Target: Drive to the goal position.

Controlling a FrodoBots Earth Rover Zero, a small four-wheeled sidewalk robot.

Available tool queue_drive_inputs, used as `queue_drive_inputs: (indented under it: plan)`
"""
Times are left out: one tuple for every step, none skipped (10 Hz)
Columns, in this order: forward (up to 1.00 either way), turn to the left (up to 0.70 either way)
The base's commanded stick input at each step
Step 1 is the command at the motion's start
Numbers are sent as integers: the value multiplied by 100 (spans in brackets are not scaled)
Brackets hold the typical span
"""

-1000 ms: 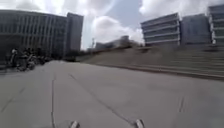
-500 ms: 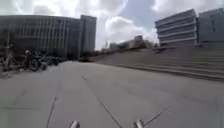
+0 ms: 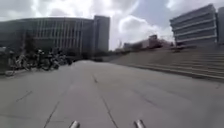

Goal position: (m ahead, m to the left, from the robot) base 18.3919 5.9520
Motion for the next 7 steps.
queue_drive_inputs:
  plan:
    - [85,0]
    - [85,0]
    - [85,0]
    - [85,0]
    - [85,0]
    - [85,0]
    - [85,0]
